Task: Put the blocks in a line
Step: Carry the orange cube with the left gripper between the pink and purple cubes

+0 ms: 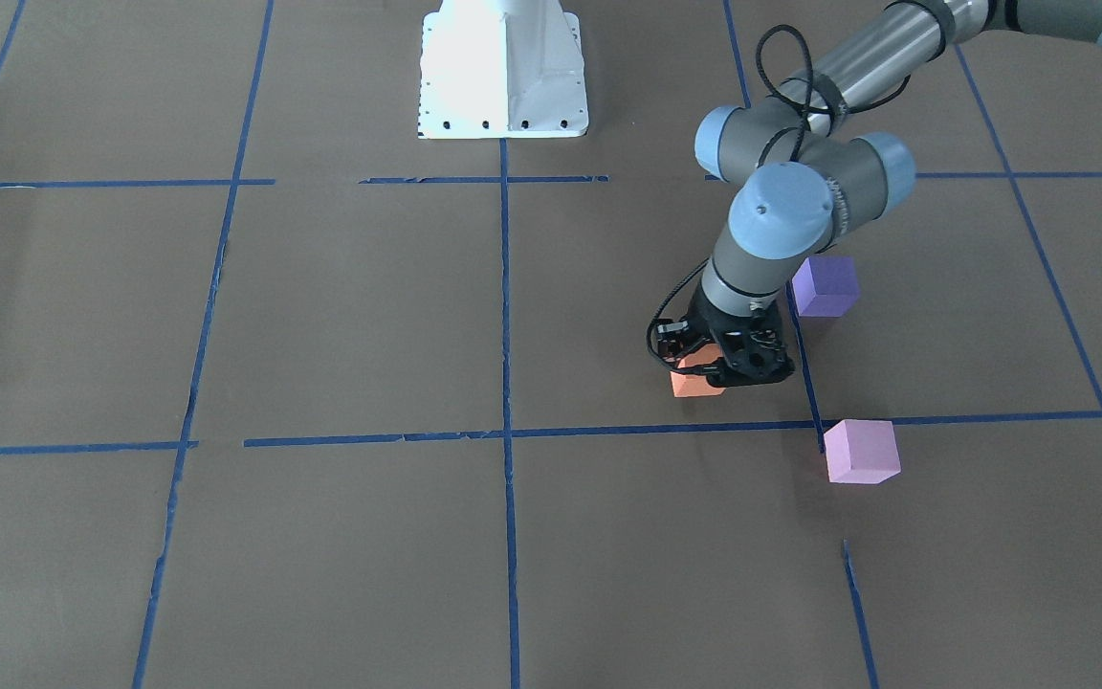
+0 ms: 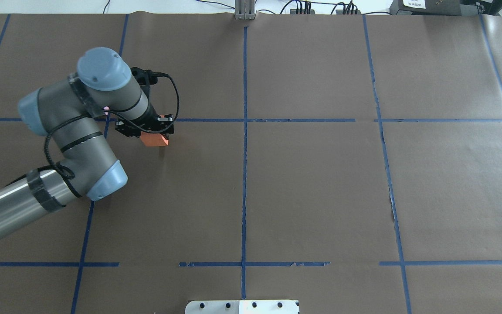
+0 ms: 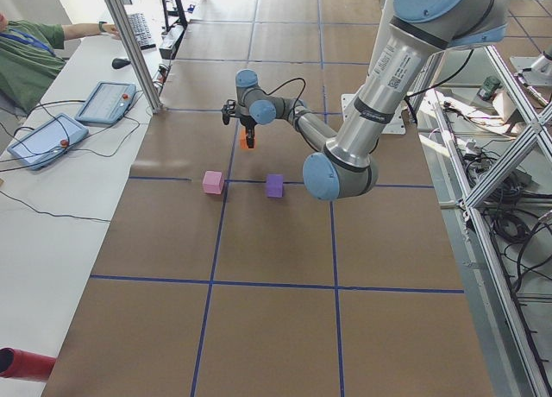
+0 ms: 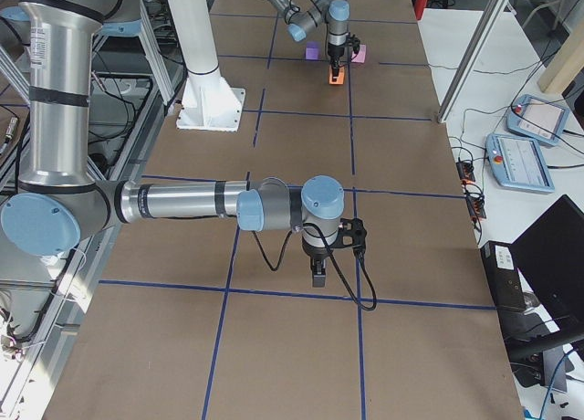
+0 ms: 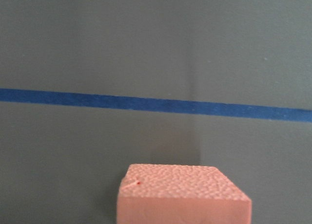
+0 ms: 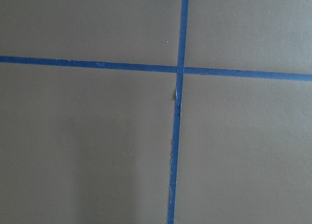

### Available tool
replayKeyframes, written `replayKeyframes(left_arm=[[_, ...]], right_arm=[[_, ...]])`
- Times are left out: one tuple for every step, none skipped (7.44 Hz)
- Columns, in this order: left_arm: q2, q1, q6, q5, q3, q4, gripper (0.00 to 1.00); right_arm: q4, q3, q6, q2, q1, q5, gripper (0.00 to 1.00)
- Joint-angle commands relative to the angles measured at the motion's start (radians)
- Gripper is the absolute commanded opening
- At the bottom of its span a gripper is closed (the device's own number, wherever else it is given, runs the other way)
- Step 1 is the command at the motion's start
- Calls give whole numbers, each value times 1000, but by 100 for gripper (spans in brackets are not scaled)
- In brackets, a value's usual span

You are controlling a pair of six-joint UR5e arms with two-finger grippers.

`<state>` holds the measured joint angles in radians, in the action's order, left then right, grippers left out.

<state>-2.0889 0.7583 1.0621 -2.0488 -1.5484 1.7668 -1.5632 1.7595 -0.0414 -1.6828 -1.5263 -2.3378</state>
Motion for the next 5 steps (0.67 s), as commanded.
replayKeyframes(left_arm=[[174,94,-187,-16,-55,13,0],[208,104,-232,-19,-55,23,0],[220,102,-232,-31,-47,58,0],[220,96,-232,-31,-23,89,6],[213,93,-232,-33,-3,100,14]], right_arm=[[0,0,0,0,0,0,100],[0,0,0,0,0,0,100],[0,0,0,0,0,0,100],[0,0,0,0,0,0,100],[0,1,0,0,0,0,100]])
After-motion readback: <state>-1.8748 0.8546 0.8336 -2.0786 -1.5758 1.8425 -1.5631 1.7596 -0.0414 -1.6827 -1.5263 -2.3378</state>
